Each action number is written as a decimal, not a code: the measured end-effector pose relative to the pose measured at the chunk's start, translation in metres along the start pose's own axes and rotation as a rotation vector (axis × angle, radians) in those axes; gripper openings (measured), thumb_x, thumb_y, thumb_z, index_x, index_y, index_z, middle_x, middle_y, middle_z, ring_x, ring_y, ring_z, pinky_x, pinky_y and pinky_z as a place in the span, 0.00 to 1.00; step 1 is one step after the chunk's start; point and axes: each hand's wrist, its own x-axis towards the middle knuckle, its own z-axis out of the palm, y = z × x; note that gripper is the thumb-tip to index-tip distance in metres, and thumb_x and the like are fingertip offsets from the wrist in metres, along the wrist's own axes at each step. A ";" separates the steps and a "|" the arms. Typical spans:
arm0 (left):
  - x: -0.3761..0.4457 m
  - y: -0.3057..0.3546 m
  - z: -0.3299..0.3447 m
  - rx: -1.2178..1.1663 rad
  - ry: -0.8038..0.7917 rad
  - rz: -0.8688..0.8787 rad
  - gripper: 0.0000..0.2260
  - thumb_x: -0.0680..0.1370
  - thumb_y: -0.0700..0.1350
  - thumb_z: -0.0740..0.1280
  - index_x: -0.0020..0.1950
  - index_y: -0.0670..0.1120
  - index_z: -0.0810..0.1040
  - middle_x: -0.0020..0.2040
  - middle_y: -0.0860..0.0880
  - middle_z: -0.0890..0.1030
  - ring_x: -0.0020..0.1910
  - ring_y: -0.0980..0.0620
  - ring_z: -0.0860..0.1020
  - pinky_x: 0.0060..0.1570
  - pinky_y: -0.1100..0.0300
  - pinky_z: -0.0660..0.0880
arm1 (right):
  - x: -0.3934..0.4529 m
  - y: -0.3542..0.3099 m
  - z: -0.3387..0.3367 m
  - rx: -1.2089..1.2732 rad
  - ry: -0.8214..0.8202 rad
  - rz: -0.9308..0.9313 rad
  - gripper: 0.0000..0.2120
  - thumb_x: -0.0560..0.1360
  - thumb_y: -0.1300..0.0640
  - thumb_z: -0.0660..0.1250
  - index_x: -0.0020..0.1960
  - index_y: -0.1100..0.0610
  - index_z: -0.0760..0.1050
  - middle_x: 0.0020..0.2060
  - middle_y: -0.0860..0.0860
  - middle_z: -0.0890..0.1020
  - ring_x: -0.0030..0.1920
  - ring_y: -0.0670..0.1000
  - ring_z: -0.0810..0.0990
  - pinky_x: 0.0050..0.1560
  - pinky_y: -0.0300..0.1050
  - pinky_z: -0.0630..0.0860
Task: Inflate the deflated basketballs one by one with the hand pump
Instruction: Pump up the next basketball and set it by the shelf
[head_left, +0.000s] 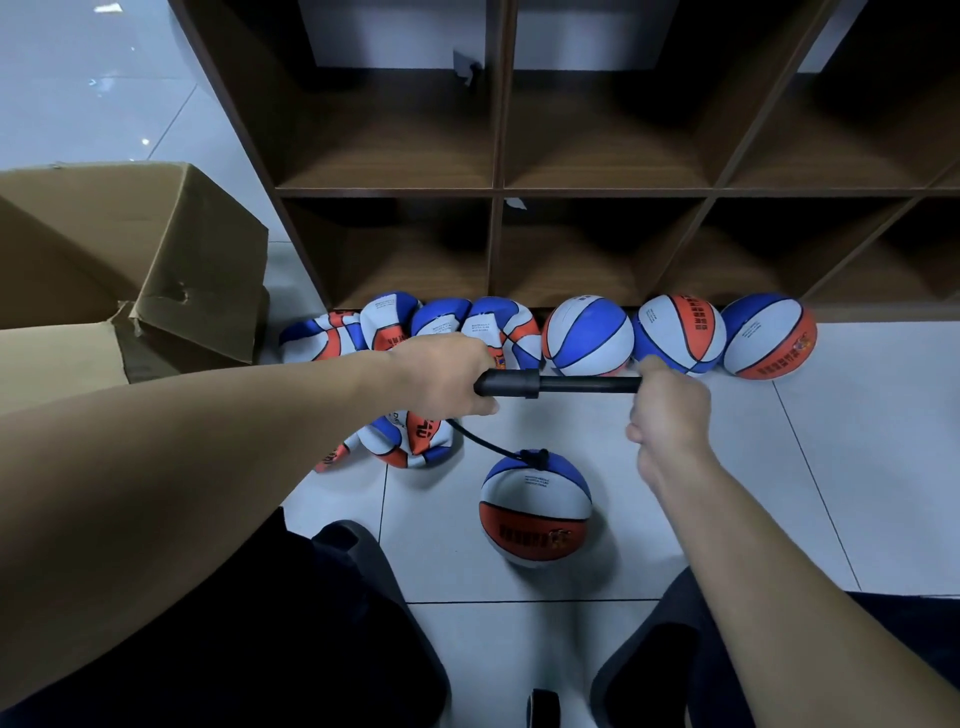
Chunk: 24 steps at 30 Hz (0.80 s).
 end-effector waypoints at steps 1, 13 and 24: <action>0.000 -0.002 -0.001 0.005 -0.003 -0.009 0.12 0.83 0.57 0.71 0.43 0.52 0.78 0.35 0.50 0.79 0.33 0.50 0.77 0.35 0.55 0.74 | 0.004 -0.001 -0.005 0.012 0.013 0.009 0.15 0.77 0.58 0.65 0.37 0.51 0.62 0.30 0.48 0.62 0.31 0.51 0.58 0.26 0.43 0.57; -0.003 0.016 0.004 0.072 0.099 -0.022 0.13 0.83 0.56 0.67 0.43 0.52 0.78 0.35 0.51 0.78 0.34 0.50 0.78 0.33 0.57 0.70 | -0.027 0.016 0.027 -0.107 -0.020 -0.276 0.14 0.81 0.56 0.61 0.37 0.54 0.66 0.32 0.48 0.71 0.34 0.51 0.68 0.38 0.49 0.67; 0.001 0.023 0.007 0.094 0.088 0.025 0.12 0.83 0.58 0.67 0.43 0.54 0.78 0.36 0.52 0.80 0.35 0.52 0.79 0.33 0.57 0.71 | -0.040 0.030 0.043 -0.184 -0.138 -0.244 0.13 0.85 0.50 0.61 0.52 0.58 0.78 0.44 0.52 0.81 0.42 0.51 0.78 0.43 0.48 0.74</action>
